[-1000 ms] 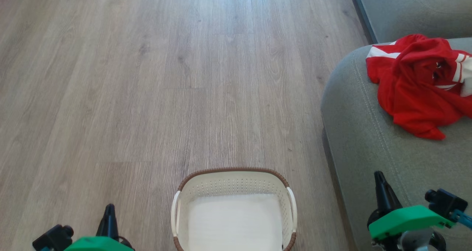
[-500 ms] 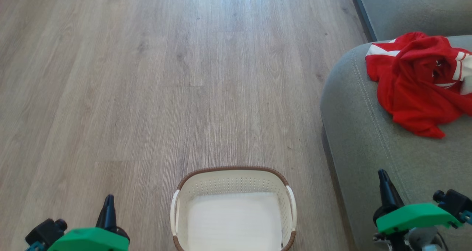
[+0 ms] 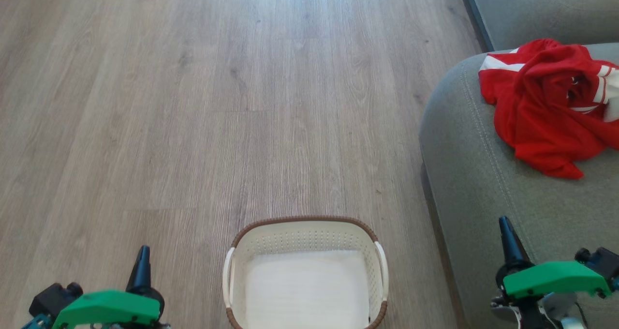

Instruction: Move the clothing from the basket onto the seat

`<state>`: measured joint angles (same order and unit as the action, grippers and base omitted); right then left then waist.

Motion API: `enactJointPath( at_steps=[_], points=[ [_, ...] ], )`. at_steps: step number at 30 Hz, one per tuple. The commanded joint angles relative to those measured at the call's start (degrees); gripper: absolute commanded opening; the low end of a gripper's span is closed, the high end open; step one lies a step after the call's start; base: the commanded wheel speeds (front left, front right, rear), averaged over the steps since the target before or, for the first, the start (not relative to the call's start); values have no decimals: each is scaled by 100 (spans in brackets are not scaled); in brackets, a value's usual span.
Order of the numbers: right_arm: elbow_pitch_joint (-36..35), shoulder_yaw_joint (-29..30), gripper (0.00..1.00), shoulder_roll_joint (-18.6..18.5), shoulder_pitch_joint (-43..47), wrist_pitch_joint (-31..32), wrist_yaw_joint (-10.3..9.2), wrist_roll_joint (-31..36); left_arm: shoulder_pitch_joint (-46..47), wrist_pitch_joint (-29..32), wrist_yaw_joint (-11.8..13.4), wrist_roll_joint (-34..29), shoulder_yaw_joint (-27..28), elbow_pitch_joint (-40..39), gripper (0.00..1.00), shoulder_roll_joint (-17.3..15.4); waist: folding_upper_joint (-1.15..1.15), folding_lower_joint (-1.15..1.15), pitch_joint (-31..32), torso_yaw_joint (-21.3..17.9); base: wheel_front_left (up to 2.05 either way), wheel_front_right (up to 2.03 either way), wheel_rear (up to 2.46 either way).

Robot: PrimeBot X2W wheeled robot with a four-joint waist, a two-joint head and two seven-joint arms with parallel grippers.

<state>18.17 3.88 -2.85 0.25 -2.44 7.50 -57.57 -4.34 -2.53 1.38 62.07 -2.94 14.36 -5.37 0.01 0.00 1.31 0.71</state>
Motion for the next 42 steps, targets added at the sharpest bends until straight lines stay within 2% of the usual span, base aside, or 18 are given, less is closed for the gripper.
enactJointPath(
  at_steps=[1, 42],
  points=[
    [-238, -25, 0, -8, -349, 49, 0, -122, 316, 20, -69, 113, 183, -168, 0, -23, -1, 0, -2, -1, 0, 0, 0],
    [-380, 208, 0, -4, -587, 730, -1, -2813, 908, 702, -728, 2478, 762, -57, 0, 168, -1, 0, -120, -57, 0, 0, 0]
  ],
)
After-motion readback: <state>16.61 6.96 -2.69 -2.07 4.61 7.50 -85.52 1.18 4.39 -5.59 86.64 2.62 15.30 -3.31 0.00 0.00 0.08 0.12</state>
